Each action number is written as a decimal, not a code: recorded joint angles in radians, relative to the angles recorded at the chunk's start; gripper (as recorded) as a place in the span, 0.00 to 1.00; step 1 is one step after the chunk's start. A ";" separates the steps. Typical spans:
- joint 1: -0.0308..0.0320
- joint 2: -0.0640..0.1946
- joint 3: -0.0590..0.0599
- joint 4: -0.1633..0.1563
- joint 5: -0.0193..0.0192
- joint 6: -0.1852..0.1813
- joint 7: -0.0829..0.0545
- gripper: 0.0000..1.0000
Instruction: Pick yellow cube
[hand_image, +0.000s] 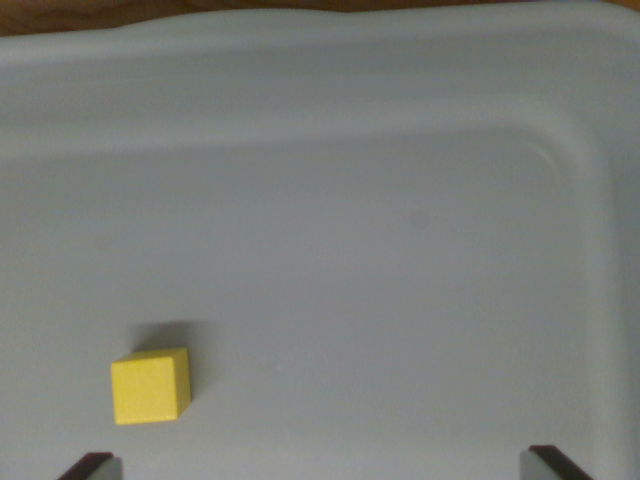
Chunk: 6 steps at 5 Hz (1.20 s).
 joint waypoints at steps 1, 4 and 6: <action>0.0056 0.014 0.004 -0.020 0.0000 -0.028 0.005 0.00; 0.0122 0.030 0.009 -0.045 0.0000 -0.062 0.012 0.00; 0.0196 0.049 0.015 -0.072 -0.0001 -0.100 0.019 0.00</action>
